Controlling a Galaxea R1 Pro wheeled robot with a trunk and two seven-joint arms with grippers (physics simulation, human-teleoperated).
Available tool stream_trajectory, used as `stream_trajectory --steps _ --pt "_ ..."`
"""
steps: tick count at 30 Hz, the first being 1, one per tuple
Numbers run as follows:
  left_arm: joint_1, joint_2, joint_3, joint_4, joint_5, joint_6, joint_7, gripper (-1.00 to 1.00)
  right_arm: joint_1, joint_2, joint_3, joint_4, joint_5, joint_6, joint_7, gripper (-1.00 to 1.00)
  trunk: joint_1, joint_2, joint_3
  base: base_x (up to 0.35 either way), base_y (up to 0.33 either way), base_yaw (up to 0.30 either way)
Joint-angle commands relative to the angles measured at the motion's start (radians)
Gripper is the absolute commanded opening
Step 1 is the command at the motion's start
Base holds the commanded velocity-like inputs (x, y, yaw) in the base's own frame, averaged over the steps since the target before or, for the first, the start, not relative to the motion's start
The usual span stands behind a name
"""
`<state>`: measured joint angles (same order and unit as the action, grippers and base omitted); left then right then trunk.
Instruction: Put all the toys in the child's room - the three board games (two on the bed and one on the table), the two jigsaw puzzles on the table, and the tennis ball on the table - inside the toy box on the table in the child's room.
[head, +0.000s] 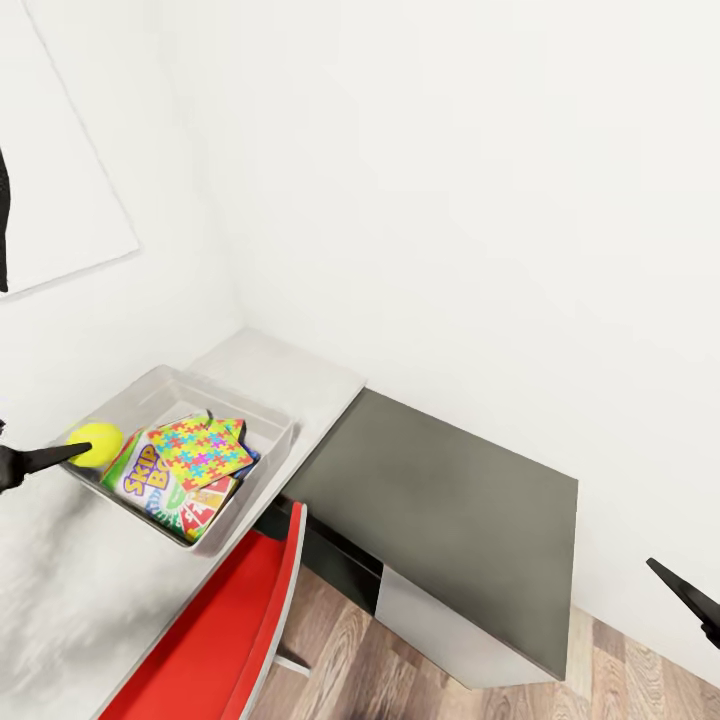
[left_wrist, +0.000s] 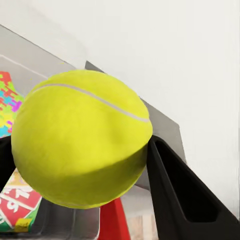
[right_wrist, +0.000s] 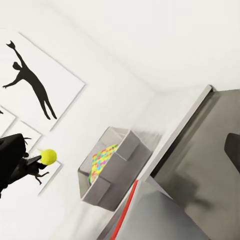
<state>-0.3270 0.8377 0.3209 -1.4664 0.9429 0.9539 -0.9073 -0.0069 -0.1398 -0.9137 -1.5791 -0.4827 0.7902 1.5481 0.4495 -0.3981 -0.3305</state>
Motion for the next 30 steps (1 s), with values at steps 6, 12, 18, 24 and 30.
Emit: stream_trajectory --steps 6,12,18,24,30 --pt "-0.002 -0.020 -0.069 0.000 -0.002 -0.042 0.014 -1.00 -0.001 0.001 0.001 -0.001 0.000 0.010 0.002 1.00 0.000 -0.002 -0.002 0.000 0.000 0.000" --pt "-0.005 -0.077 -0.075 -0.005 -0.001 -0.061 0.083 -1.00 -0.001 -0.001 0.002 0.000 0.000 -0.018 0.002 1.00 0.000 -0.002 -0.002 0.000 0.000 0.000" --pt "-0.086 -0.120 -0.075 -0.006 -0.004 -0.064 0.098 -1.00 -0.001 -0.002 0.003 0.000 0.000 -0.026 0.002 1.00 0.000 -0.002 -0.002 0.000 0.000 0.000" --pt "-0.138 -0.125 -0.075 0.000 -0.008 -0.062 0.149 -1.00 -0.001 -0.004 0.002 0.001 0.000 -0.028 0.003 1.00 0.000 -0.002 -0.002 0.000 0.000 0.000" --pt "-0.155 -0.125 -0.076 0.004 -0.006 -0.061 0.257 -1.00 -0.001 -0.004 0.000 0.001 0.000 -0.027 0.003 1.00 0.000 -0.002 -0.002 0.000 0.000 0.000"
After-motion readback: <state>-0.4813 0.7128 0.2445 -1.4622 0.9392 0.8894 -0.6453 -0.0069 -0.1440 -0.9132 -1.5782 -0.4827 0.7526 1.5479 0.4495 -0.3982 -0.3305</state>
